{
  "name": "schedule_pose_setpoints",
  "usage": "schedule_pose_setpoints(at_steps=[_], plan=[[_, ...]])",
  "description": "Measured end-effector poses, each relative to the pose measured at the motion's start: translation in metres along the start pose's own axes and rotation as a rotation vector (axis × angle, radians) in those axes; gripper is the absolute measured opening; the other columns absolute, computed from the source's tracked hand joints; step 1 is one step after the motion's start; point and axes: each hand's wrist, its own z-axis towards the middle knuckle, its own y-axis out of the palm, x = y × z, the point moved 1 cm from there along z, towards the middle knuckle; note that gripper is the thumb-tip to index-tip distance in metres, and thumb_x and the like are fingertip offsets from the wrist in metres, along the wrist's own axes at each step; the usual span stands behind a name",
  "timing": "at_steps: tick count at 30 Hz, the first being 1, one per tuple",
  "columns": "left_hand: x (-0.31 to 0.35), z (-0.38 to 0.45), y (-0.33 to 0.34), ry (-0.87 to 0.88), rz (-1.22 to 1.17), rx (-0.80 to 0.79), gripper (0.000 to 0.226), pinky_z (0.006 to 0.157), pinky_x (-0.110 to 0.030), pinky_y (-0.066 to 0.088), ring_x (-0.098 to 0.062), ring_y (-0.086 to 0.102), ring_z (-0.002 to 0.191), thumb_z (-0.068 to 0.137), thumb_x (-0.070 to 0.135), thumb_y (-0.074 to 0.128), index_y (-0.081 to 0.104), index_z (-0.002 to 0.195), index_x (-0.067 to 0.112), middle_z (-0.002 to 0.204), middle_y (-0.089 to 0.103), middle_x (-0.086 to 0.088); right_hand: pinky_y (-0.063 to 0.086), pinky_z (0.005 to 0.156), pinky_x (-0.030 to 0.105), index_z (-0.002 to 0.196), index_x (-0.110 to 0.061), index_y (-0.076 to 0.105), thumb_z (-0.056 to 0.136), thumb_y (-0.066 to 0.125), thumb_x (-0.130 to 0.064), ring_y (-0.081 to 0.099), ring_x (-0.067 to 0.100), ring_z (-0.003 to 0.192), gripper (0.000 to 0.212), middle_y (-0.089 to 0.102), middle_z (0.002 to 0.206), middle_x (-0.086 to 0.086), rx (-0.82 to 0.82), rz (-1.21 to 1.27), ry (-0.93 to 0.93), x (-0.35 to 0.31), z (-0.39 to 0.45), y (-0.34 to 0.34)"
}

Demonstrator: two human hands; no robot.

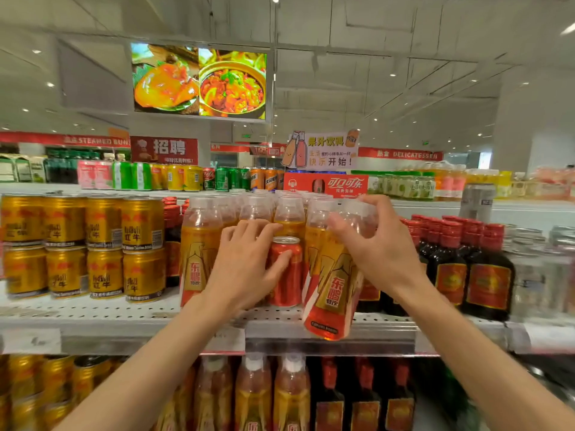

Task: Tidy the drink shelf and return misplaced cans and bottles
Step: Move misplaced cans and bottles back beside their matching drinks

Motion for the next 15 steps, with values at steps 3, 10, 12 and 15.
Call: schedule_pose_setpoints(at_steps=[3,10,12,15], plan=[[0.01,0.009,0.0,0.012,0.022,-0.102,0.054,0.119,-0.044,0.021,-0.017,0.045,0.134,0.093,0.065,0.039,0.056,0.131,0.03,0.134,0.063,0.006,0.058,0.081,0.039,0.12,-0.031,0.046,0.084,0.066,-0.061,0.066,0.002,0.084,0.051,0.066,0.093,-0.018,-0.023,0.016,0.003,0.008,-0.001,-0.003],[0.019,0.007,-0.012,0.001,-0.071,-0.143,0.03,0.126,-0.048,0.014,-0.015,0.059,0.107,0.093,0.056,0.057,0.044,0.098,0.029,0.089,0.061,0.015,0.059,0.075,0.036,0.114,-0.034,0.044,0.085,0.066,-0.059,0.066,0.004,0.079,0.044,0.065,0.088,-0.017,-0.035,0.014,-0.02,0.013,-0.004,-0.008],[0.018,0.007,-0.016,0.036,-0.065,-0.152,0.032,0.126,-0.047,0.014,-0.011,0.058,0.094,0.091,0.056,0.059,0.042,0.092,0.029,0.08,0.055,0.017,0.058,0.075,0.036,0.114,-0.035,0.043,0.085,0.066,-0.058,0.066,0.004,0.079,0.043,0.065,0.087,-0.017,-0.032,0.006,-0.023,0.013,-0.004,-0.008],[0.013,0.004,-0.017,0.102,-0.095,-0.11,0.038,0.118,-0.044,0.031,-0.01,0.055,0.086,0.087,0.059,0.065,0.041,0.087,0.03,0.081,0.057,0.016,0.058,0.076,0.036,0.115,-0.034,0.044,0.087,0.066,-0.056,0.066,0.004,0.081,0.043,0.064,0.089,-0.017,-0.031,-0.005,-0.025,0.013,-0.005,-0.009]])
